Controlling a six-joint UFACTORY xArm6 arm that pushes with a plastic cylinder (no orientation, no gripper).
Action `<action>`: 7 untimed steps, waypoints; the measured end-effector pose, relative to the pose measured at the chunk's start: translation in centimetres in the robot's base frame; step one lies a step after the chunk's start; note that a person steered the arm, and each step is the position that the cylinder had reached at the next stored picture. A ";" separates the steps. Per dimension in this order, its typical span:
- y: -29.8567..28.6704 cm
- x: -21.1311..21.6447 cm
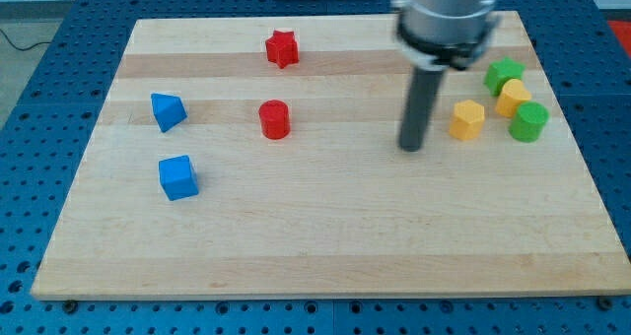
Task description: Move yellow hexagon into group of blocks
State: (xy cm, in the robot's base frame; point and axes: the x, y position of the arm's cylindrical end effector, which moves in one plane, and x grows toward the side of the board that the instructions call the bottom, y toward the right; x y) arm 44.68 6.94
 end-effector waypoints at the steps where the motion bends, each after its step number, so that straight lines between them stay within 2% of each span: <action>1: -1.8 -2.1; 2: 0.7 -3.7; 5: 11.1 -3.7; 6: 11.7 -3.7; 7: 6.1 -6.6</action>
